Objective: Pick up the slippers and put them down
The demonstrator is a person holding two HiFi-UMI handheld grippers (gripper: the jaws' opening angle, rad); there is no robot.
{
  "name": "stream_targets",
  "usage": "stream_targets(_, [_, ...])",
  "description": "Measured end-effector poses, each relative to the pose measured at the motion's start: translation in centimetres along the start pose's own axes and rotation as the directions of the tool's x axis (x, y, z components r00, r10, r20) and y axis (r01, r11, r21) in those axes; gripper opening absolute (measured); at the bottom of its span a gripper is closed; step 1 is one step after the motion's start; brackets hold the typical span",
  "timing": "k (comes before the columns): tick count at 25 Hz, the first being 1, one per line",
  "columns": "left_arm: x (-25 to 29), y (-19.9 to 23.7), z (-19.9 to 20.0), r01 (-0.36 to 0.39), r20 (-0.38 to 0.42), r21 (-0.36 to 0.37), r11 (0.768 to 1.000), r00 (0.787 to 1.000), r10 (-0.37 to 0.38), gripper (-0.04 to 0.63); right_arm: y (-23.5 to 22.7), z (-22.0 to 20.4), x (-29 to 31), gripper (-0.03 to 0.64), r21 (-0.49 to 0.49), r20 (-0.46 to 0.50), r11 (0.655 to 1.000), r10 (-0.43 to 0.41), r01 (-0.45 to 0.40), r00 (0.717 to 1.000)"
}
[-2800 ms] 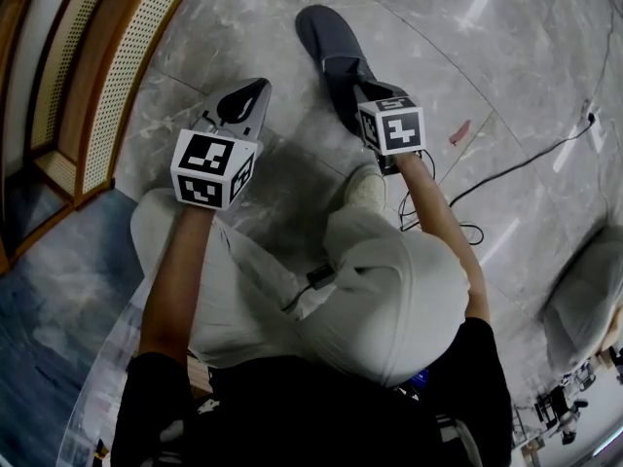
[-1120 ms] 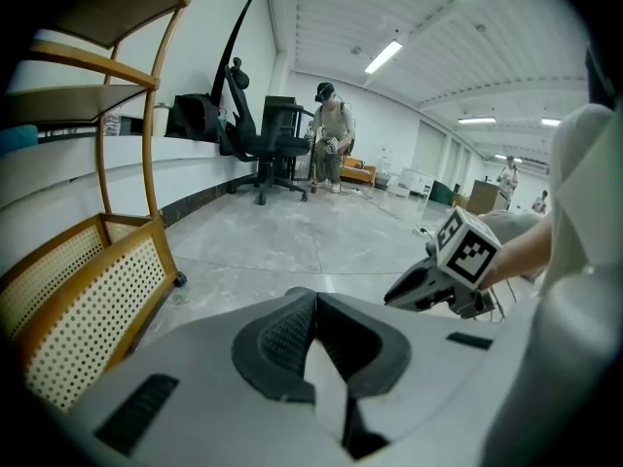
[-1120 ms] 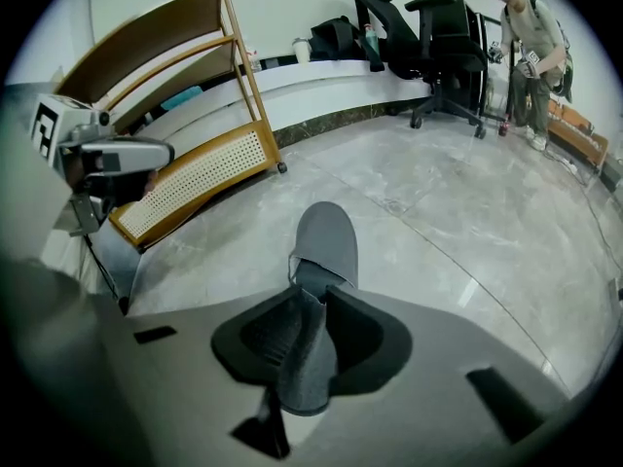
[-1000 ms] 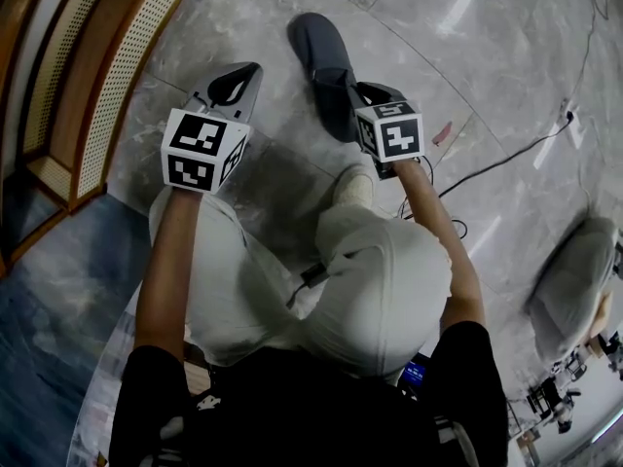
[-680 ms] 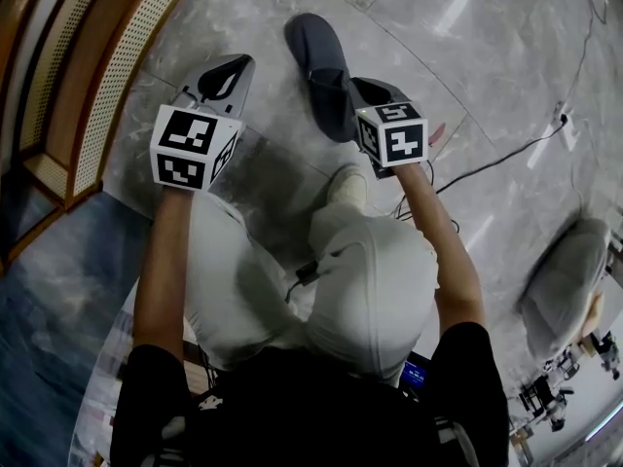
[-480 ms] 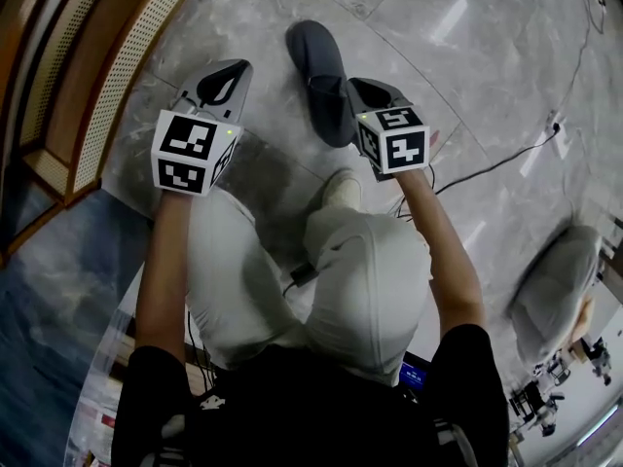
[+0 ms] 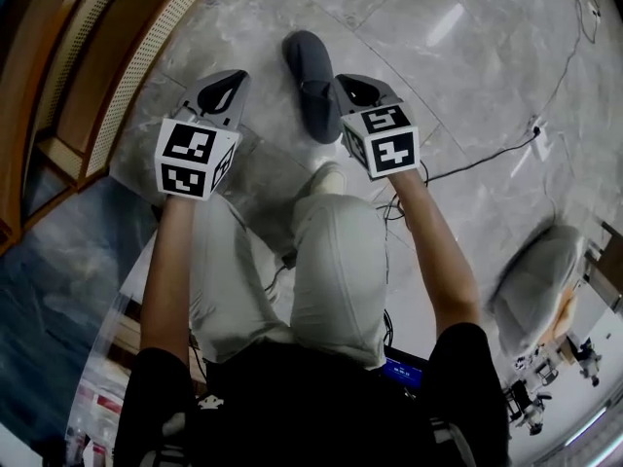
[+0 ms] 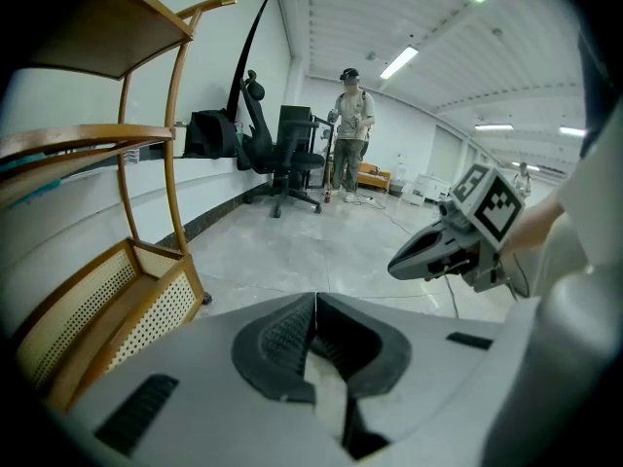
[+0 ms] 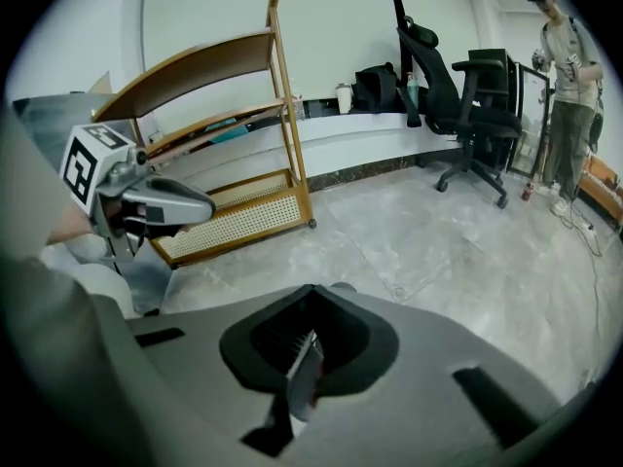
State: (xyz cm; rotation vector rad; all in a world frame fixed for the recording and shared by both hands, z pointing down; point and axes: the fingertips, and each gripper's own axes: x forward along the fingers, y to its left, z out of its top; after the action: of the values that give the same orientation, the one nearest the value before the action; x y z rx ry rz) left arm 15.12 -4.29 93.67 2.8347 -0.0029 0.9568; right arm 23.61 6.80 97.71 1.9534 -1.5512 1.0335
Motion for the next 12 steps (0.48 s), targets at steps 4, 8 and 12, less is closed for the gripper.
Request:
stream_targets(4, [-2.8,-1.3,2.6,0.032,0.001,-0.044,0.999,0.999,-0.032,0.006,0.7,2.0,-3.7,-0.002,0.025,-0.012,1.000,0.003,-0.003,1.000])
stream_targets(8, [-6.1,-2.3,6.3,0.045,-0.012,-0.045,0.998,0.999,-0.045,0.006,1.4,4.6,-8.5,-0.002,0.057,-0.021,0.998,-0.003,0.004,1.000])
stream_targets(12, [-10.0,-4.2,11.4,0.051,-0.016,-0.041,0.998,0.999,-0.051,0.006,2.4,7.8,-14.5,-0.002,0.083,-0.018,0.996,-0.006,0.008,1.000])
